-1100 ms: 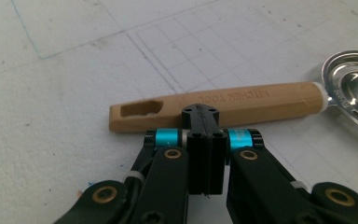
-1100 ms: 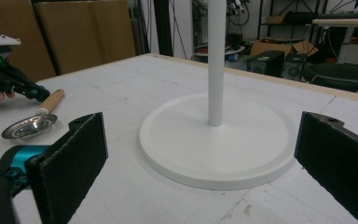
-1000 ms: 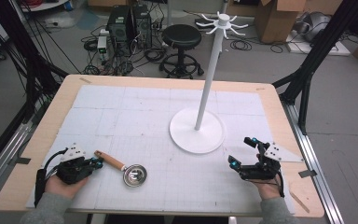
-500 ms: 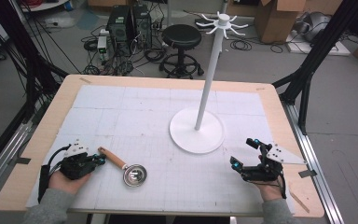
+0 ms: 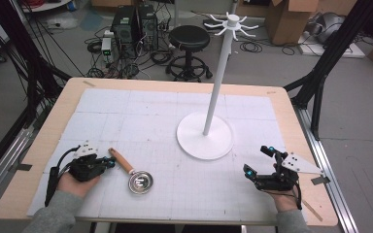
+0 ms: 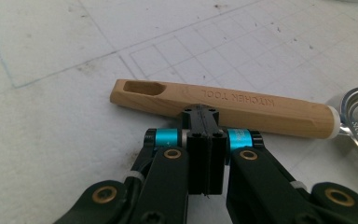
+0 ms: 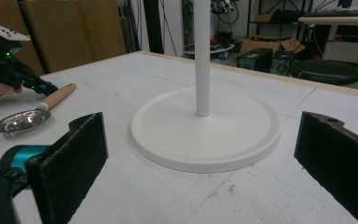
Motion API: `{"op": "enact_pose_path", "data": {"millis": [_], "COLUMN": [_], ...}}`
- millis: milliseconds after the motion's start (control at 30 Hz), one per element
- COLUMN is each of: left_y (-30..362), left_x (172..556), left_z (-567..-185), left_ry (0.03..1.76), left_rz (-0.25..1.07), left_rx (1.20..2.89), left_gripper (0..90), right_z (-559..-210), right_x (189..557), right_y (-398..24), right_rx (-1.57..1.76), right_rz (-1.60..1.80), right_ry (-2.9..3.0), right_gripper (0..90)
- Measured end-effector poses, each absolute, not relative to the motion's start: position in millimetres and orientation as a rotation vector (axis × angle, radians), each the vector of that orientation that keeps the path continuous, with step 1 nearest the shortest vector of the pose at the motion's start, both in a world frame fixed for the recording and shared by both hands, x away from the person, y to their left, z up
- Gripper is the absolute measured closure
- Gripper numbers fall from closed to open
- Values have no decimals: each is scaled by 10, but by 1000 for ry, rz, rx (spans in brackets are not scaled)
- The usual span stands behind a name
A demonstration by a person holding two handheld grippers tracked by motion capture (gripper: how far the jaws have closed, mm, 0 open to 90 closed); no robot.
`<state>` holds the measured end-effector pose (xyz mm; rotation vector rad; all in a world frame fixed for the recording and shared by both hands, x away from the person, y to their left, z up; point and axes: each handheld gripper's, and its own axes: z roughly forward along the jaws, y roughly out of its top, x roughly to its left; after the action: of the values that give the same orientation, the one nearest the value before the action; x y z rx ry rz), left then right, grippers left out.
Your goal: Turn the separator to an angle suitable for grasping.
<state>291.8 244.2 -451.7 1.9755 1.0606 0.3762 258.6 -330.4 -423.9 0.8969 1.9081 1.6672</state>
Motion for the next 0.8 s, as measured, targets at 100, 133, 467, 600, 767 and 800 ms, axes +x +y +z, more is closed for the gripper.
{"op": "enact_pose_path", "data": {"millis": [100, 133, 467, 600, 767, 800], "left_y": [2402, 2390, 2298, 2288, 2261, 2251], "left_x": [2955, 2968, 3050, 3089, 3108, 3113], "left_z": [-4517, -4518, -4518, -4525, -4522, -4523], "left_ry": [1049, 1048, 1046, 1044, 1042, 1042], "left_rz": [370, 369, 361, 318, 320, 322], "left_rx": [1982, 1980, 1982, 1972, 1977, 1972], "left_gripper": [899, 899, 899, 899, 899, 899], "right_z": [-4242, -4242, -4242, -4244, -4245, -4246], "right_x": [2572, 2568, 2531, 2526, 2525, 2527], "right_y": [-3316, -3320, -3355, -3364, -3365, -3363], "right_rx": [900, 903, 919, 923, 923, 924], "right_rz": [1663, 1661, 1647, 1645, 1647, 1645], "right_ry": [1911, 1909, 1902, 1898, 1899, 1900], "right_gripper": [17, 17, 17, 17, 17, 17]}}
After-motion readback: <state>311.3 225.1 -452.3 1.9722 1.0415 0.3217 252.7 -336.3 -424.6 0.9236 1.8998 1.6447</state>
